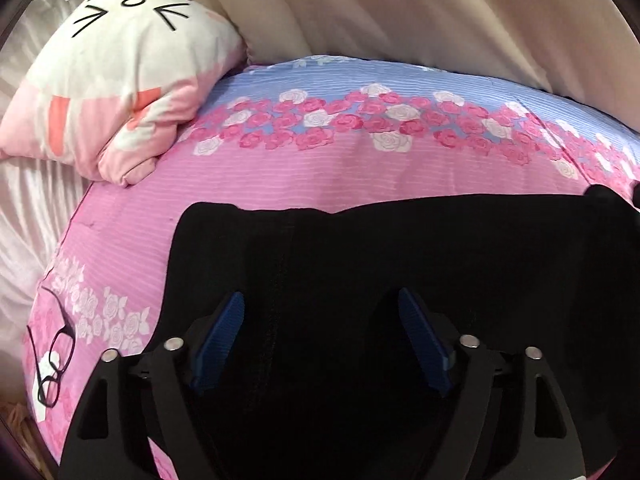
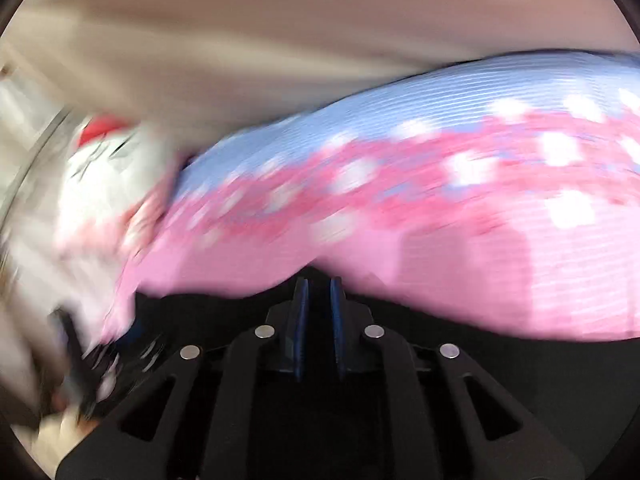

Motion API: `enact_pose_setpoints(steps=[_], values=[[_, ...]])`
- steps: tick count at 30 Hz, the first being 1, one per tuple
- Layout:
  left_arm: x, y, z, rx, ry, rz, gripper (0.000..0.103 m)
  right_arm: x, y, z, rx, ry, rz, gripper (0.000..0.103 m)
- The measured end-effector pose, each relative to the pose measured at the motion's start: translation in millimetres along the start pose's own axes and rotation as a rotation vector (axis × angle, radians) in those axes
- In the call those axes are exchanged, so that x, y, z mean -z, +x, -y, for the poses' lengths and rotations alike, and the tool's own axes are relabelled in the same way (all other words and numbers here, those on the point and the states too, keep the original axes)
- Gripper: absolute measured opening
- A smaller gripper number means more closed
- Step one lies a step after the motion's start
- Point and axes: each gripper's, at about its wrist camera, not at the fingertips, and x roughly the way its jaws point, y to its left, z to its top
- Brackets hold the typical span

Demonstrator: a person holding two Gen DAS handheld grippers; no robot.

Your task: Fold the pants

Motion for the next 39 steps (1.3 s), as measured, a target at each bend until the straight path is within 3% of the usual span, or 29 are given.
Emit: enact_pose_setpoints(steps=[2,3,5,6,8,10,11,13,15,16,17,19,20,22,24,25,26,28,30,32,35,38,39], values=[[-1.5,2.1,-4.3,-0.003,-0.031,-0.012,0.088,7.6,13.2,11.1,0.119,-0.041,-0.033,0.007],[-2.4,1.0,-6.3,0.003,-0.044,-0.017,0.088,7.6,9.7,29.0,0.127,0.014,-0.011,0.001],[-4.5,-0.4,-4.6,-0.011,-0.033,-0.024,0.088,2.1,-21.7,60.3,0.171,0.164,0.070,0.000],[-5.8,-3.3,-3.2,-0.018,-0.025,-0.027,0.087,1.5,-41.6,59.3,0.210,0.158,0.113,0.004],[-8.8,-13.9,0.7,-0.025,-0.008,-0.027,0.085,8.2,-67.3,49.7,0.184,0.110,0.131,0.006],[-11.1,-38.3,14.7,-0.013,0.024,0.010,0.085,22.5,-75.6,43.7,0.201,0.023,0.088,0.006],[-12.0,-47.9,22.0,-0.002,0.033,0.030,0.085,32.7,-77.9,53.7,0.255,-0.010,0.053,0.005],[-12.7,-72.7,52.5,0.030,0.069,0.066,0.086,53.8,-93.2,99.0,0.363,0.046,0.008,0.005],[-10.1,-85.1,85.3,0.061,0.103,0.065,0.086,74.2,-138.1,161.1,0.360,0.196,0.061,0.000],[-7.7,-88.4,101.0,0.079,0.119,0.059,0.086,83.6,-169.6,189.9,0.467,0.264,0.083,0.000],[-5.3,-89.7,116.5,0.105,0.137,0.048,0.086,91.2,-194.5,208.6,0.508,0.314,0.104,0.000],[2.7,-90.5,151.0,0.114,0.186,0.029,0.086,107.2,-247.0,233.7,0.582,0.407,0.165,0.006],[5.7,-91.2,164.7,0.120,0.207,0.023,0.086,113.9,-264.3,239.0,0.567,0.414,0.186,0.006],[14.3,-93.5,194.7,0.135,0.246,0.010,0.086,128.4,-278.2,247.1,0.542,0.352,0.136,0.006],[22.4,-96.8,222.1,0.138,0.284,0.003,0.086,152.8,-287.6,279.4,0.626,0.340,0.042,0.004],[26.7,-98.5,235.3,0.131,0.303,-0.002,0.086,168.3,-305.0,295.0,0.587,0.376,0.082,0.000],[30.9,-101.4,251.0,0.129,0.331,-0.008,0.086,180.4,-326.9,313.5,0.609,0.439,0.120,0.000],[36.5,-106.1,268.8,0.121,0.356,-0.015,0.086,199.5,-375.5,345.0,0.756,0.576,0.169,0.002],[42.5,-110.7,285.8,0.123,0.379,-0.022,0.086,202.1,-401.7,350.9,0.758,0.626,0.234,0.007],[47.3,-114.6,299.9,0.112,0.395,-0.024,0.086,183.8,-402.1,342.4,0.665,0.549,0.251,0.007],[55.4,-120.0,321.9,0.078,0.411,-0.018,0.086,143.8,-366.6,329.3,0.524,0.400,0.214,0.007],[61.5,-121.4,337.2,0.030,0.405,-0.021,0.086,133.9,-336.2,361.6,0.564,0.353,0.089,0.003],[62.1,-122.7,340.3,0.015,0.401,-0.023,0.086,133.5,-346.2,373.7,0.529,0.369,0.139,0.000]])
